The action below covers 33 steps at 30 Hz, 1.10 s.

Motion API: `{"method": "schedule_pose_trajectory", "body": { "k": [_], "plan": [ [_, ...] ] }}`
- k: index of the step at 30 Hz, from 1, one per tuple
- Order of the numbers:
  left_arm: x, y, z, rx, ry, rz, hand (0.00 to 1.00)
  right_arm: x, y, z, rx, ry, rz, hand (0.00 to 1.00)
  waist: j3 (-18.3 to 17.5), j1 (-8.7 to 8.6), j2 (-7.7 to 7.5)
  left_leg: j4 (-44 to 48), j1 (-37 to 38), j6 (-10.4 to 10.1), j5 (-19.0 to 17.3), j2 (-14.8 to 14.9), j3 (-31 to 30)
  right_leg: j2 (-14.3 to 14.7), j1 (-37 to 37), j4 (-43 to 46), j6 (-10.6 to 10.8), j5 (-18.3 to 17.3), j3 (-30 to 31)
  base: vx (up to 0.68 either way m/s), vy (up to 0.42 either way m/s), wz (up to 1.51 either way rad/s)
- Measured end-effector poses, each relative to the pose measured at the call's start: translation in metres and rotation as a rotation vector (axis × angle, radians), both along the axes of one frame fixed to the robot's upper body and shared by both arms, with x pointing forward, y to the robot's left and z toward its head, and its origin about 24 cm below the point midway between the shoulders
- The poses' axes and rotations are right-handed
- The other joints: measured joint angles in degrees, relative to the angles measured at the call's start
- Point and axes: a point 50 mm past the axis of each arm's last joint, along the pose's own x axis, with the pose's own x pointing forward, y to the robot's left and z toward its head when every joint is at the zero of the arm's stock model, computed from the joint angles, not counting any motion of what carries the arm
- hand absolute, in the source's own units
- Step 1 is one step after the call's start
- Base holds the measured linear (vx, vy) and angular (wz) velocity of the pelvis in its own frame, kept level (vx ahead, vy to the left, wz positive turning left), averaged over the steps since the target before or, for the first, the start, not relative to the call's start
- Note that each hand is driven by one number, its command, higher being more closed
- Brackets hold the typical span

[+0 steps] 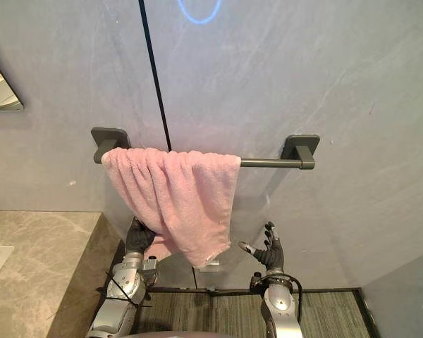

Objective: Organize washtable

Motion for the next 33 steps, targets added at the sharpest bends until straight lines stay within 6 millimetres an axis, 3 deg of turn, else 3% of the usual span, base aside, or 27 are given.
{"method": "schedule_pose_trajectory", "body": {
  "k": [11,19,33],
  "plan": [
    [0.003,-0.003,0.009,-0.006,-0.044,-0.013,1.0,0.007,0.004,0.026,-0.075,-0.118,0.105,0.0,1.2,-0.25,-0.1,1.5,-0.7,0.2,-0.3,-0.3,-1.3,-0.1,-0.1,0.5,0.0,0.0,0.4,-0.01,0.0,0.01],
    [0.001,-0.006,0.008,0.013,-0.042,-0.056,1.0,0.019,0.019,0.035,-0.107,-0.163,0.238,0.0,1.3,-2.71,0.21,1.6,-1.4,0.3,-0.2,-0.4,-2.5,0.2,-0.8,0.7,-0.1,0.1,0.8,-0.03,-0.002,0.01],
    [0.001,-0.012,0.008,-0.003,-0.039,-0.079,1.0,0.027,0.042,0.035,-0.09,-0.172,0.379,0.0,1.3,-3.33,0.34,1.3,-2.8,0.1,0.7,-0.1,-6.3,0.8,-1.0,-0.1,-1.0,0.8,-0.5,-0.02,-0.006,0.04]
  ]
}}
